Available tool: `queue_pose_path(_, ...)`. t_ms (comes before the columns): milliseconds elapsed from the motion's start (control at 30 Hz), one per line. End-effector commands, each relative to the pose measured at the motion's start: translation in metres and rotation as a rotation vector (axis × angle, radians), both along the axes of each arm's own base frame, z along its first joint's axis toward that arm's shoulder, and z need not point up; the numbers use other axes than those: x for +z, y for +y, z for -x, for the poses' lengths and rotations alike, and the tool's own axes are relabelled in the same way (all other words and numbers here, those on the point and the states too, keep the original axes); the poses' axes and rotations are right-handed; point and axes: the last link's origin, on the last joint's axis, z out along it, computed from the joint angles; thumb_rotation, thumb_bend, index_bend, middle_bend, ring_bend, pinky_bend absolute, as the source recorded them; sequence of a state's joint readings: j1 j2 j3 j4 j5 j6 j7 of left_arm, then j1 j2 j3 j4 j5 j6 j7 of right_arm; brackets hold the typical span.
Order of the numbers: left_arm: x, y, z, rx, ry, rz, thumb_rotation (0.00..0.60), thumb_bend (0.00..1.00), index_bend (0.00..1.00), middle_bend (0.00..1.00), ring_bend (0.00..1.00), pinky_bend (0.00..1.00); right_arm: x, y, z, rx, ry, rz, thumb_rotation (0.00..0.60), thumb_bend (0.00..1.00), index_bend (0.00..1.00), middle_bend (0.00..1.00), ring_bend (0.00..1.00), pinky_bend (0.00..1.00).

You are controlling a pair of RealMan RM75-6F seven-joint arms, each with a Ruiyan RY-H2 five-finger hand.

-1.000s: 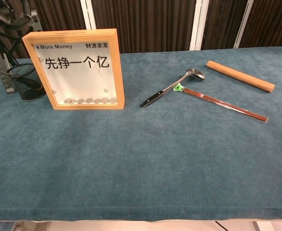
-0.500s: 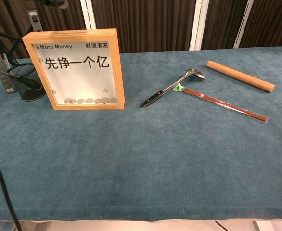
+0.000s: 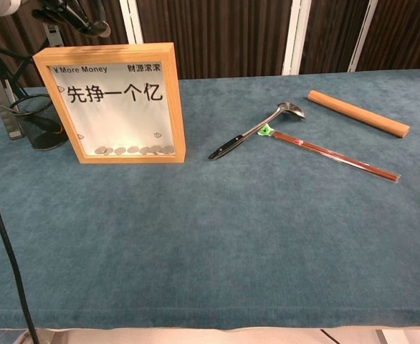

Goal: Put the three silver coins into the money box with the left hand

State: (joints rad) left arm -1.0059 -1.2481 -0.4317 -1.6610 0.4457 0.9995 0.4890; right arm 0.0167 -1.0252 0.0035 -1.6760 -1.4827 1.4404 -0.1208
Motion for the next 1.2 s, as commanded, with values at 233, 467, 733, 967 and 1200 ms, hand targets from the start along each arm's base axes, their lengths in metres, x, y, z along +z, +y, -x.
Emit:
queue_pose_path(233,-0.007,0.002,0.005,0.006,-0.004,0.012,0.600,0.50,0.62,1.00,1.00,1.00,0.000,0.000,0.000,-0.001,0.001,0.002,0.600,0.15,0.00,0.00,0.00,0.00)
queue_pose_path(467,-0.010,0.003,0.006,0.003,-0.018,0.016,0.600,0.50,0.62,1.00,1.00,1.00,-0.001,0.000,0.000,-0.001,0.002,0.002,0.600,0.15,0.00,0.00,0.00,0.00)
queue_pose_path(733,-0.016,0.004,0.007,0.002,-0.008,0.025,0.600,0.49,0.62,1.00,1.00,1.00,0.000,0.000,0.000,-0.001,0.002,0.004,0.600,0.15,0.00,0.00,0.00,0.00)
queue_pose_path(967,-0.016,0.005,0.011,0.013,-0.006,0.027,0.600,0.49,0.61,1.00,1.00,1.00,-0.001,0.000,0.000,-0.002,0.003,0.003,0.600,0.15,0.00,0.00,0.00,0.00)
queue_pose_path(1200,-0.015,0.005,0.011,0.006,0.001,0.020,0.600,0.47,0.48,1.00,1.00,1.00,-0.001,0.000,0.000,-0.003,0.003,0.005,0.600,0.15,0.00,0.00,0.00,0.00)
